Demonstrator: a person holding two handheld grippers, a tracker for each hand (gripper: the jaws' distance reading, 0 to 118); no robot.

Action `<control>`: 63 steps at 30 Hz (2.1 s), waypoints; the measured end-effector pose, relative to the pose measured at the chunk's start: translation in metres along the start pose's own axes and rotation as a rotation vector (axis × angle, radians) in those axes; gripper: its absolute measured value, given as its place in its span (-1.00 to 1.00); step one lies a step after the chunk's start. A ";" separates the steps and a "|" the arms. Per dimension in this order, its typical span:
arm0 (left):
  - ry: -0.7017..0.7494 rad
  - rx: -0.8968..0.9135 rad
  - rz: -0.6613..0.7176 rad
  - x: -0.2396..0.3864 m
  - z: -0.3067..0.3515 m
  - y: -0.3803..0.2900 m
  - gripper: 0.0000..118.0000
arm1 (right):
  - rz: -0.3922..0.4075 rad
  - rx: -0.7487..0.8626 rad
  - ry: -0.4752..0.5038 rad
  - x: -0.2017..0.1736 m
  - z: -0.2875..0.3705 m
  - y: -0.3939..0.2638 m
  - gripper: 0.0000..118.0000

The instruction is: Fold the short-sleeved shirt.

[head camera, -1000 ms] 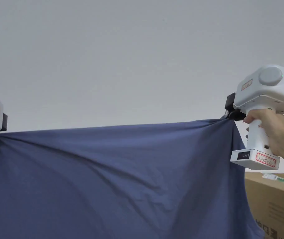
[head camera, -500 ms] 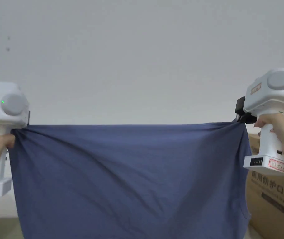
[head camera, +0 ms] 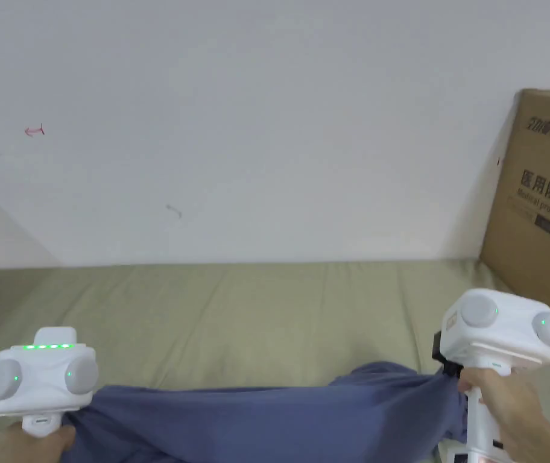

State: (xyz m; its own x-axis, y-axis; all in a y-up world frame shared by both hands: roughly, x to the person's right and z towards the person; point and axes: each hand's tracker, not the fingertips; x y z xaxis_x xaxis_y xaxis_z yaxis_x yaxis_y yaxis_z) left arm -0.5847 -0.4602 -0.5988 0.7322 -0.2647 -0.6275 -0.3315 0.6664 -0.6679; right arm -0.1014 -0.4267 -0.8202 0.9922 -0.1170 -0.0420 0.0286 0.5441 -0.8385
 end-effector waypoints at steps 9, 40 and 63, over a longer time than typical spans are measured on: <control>-0.061 -0.014 0.017 -0.033 0.030 -0.057 -0.97 | -0.028 -0.064 0.018 0.039 0.027 -0.063 -0.99; -0.238 -0.042 -0.085 -0.165 0.275 -0.339 -0.01 | -0.037 -0.055 0.099 0.185 0.234 -0.385 -0.86; -0.363 0.003 0.025 -0.182 0.291 -0.382 0.51 | 0.099 0.004 0.084 0.183 0.272 -0.423 -1.00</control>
State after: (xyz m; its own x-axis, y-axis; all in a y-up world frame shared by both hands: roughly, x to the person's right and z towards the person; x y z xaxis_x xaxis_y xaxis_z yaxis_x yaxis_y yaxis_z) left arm -0.4186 -0.4638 -0.1128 0.8875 0.0158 -0.4605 -0.3507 0.6714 -0.6528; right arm 0.1012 -0.4523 -0.3255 0.9766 -0.1314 -0.1703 -0.0686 0.5601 -0.8256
